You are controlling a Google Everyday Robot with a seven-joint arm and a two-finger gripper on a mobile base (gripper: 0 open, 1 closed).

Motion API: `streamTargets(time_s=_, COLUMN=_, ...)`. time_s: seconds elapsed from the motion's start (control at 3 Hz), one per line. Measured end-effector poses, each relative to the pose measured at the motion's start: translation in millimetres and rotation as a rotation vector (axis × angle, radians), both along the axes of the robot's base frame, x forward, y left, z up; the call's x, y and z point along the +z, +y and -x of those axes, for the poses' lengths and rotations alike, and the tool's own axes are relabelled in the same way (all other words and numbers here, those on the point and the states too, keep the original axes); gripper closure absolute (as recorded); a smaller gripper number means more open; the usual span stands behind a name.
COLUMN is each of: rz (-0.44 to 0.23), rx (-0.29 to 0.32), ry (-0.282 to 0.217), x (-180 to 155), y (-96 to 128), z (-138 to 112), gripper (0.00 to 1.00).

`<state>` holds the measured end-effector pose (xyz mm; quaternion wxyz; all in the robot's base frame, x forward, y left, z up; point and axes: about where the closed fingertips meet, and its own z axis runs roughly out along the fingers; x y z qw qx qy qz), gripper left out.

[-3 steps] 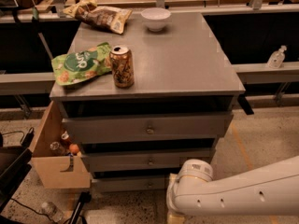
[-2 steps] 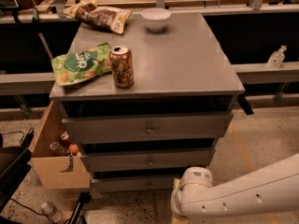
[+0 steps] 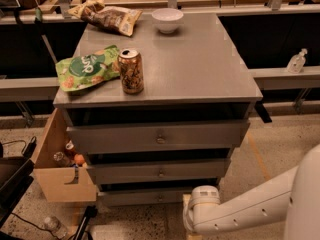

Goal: Open bottom drawer

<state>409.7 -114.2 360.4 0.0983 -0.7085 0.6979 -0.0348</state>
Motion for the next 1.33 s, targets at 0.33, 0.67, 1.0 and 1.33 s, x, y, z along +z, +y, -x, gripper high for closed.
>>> streamTargets(time_s=0.33, rz=0.066, rx=0.088, ry=-0.057, x=-54.2, y=-13.4, z=-26.6, gripper=0.0)
streamTargets(time_s=0.67, rz=0.066, rx=0.088, ry=-0.057, x=-54.2, y=-13.4, z=-26.6, gripper=0.0)
streamTargets(time_s=1.0, rz=0.025, rx=0.058, ry=-0.085, x=-72.3, y=-27.7, z=-43.9, gripper=0.0)
streamTargets(time_s=1.33, rz=-0.033, rx=0.052, ry=-0.148, x=-94.4, y=-47.8, z=-71.6, gripper=0.0)
